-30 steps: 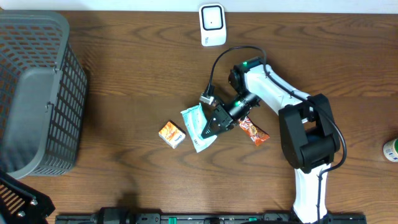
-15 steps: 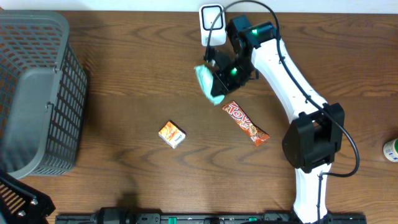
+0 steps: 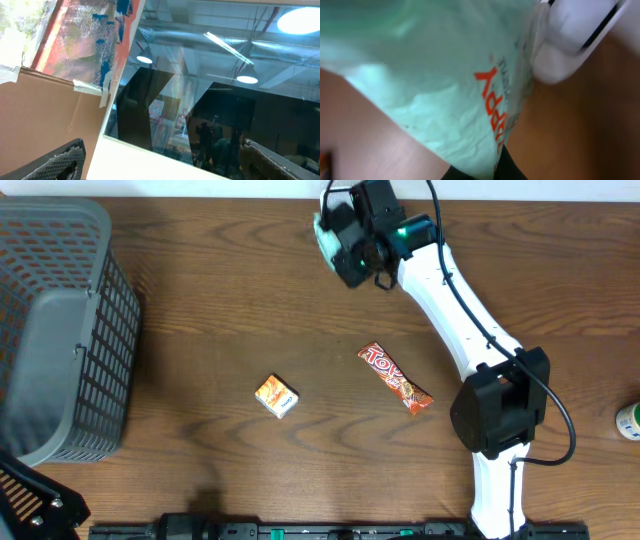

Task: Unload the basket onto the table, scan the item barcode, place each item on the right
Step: 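Hold the wipes pack up against the white scanner, then carry the wipes pack to the right table edge and release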

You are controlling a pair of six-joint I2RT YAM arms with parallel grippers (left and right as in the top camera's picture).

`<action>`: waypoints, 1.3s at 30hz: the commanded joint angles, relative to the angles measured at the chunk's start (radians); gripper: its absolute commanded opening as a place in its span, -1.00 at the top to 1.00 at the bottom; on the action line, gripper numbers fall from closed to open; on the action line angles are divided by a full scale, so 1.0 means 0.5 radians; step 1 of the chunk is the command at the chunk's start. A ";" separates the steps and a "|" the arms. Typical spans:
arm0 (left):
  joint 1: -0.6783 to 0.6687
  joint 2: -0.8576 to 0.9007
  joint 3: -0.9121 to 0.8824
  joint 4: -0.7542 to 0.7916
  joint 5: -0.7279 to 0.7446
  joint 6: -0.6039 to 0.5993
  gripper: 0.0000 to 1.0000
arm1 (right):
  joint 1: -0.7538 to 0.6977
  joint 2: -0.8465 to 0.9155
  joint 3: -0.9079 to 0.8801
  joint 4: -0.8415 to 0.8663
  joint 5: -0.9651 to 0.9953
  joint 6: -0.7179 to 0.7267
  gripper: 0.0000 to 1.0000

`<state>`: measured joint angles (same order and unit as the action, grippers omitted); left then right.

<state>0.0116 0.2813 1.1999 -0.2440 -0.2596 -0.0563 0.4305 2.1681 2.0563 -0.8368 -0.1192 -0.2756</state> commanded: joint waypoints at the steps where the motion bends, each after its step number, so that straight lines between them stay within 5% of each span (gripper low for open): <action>1: 0.005 -0.024 -0.011 -0.002 0.033 -0.019 -0.96 | 0.010 -0.030 0.043 0.181 0.157 -0.165 0.98; 16: 0.005 -0.023 -0.011 -0.020 0.033 -0.018 -0.96 | 0.010 0.236 0.043 1.012 0.742 -0.681 0.99; 39: 0.005 -0.023 -0.130 0.044 0.032 -0.018 -0.96 | 0.056 0.646 0.043 1.479 1.122 -1.316 0.98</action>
<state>0.0116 0.2813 1.1393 -0.2302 -0.2596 -0.0563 0.4492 2.4554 2.0617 -0.1066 0.4080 -0.8837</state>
